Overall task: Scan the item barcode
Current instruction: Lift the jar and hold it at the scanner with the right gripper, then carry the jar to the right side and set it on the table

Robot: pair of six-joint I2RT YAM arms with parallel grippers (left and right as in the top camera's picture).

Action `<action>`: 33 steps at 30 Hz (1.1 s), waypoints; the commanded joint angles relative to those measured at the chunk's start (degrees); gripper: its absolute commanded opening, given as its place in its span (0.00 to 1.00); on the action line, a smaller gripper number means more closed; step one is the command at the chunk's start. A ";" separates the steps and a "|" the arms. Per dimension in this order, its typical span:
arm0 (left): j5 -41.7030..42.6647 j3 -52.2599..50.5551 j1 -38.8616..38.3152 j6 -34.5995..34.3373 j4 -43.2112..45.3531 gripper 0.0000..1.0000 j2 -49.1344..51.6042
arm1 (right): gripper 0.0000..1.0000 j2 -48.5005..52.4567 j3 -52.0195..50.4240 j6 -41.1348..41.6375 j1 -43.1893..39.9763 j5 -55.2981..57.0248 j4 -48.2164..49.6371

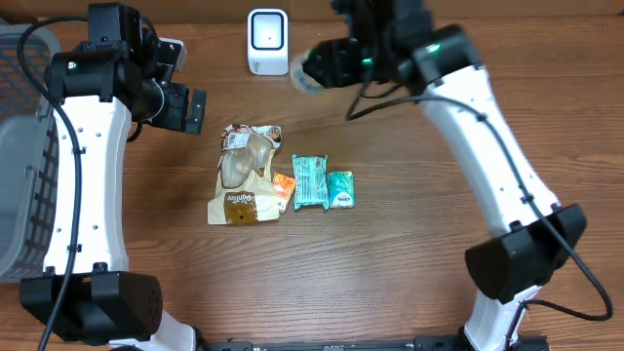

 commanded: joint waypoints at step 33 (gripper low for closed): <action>0.59 0.50 0.09 0.63 -0.11 1.00 0.28 | 0.34 30.14 -0.94 -61.02 4.94 21.38 68.11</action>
